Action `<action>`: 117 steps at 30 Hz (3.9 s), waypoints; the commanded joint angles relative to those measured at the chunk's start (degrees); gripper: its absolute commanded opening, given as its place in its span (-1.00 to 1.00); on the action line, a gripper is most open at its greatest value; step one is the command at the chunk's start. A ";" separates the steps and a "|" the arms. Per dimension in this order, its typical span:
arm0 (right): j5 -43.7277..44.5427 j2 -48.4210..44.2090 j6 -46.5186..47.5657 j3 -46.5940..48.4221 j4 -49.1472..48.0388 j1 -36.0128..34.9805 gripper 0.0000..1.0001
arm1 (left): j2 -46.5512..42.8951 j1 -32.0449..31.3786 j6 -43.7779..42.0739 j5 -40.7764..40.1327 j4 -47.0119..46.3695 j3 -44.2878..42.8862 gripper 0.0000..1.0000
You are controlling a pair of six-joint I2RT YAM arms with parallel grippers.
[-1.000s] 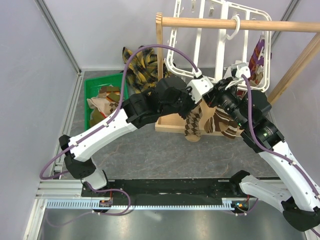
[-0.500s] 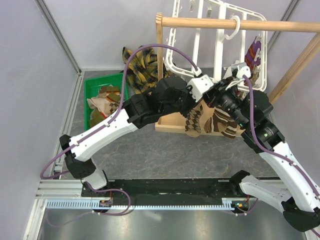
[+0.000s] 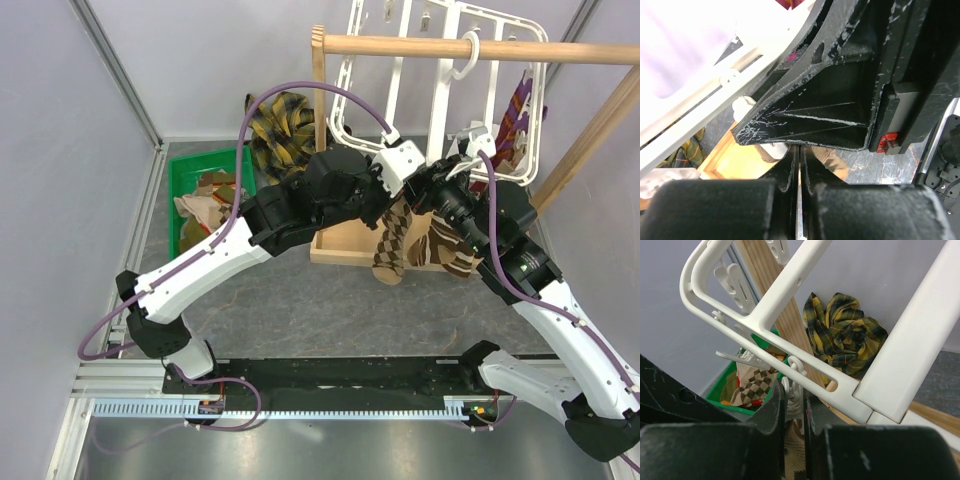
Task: Clip the socks to the hanger
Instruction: Clamp the sock onto the hanger, then open the clamp at the hanger.
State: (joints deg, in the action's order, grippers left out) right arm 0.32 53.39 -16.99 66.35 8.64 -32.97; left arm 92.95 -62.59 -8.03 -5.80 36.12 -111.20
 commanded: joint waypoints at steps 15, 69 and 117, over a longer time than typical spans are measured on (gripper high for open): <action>1.09 -0.39 1.00 0.63 4.01 -0.43 -0.78 | -2.07 0.18 -0.76 -2.11 -3.34 -3.33 -0.97; 1.18 -10.49 1.70 1.94 6.47 -0.43 0.89 | -22.55 2.91 -5.85 -12.83 -74.41 49.76 0.53; -7.53 1.10 7.24 14.86 17.20 -0.34 0.74 | -7.17 3.44 4.17 -2.63 -74.53 45.55 -0.96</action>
State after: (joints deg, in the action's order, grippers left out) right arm -11.49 54.06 -11.07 78.19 24.86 -33.28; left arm 84.49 -57.41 -6.63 -8.91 -40.21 -62.46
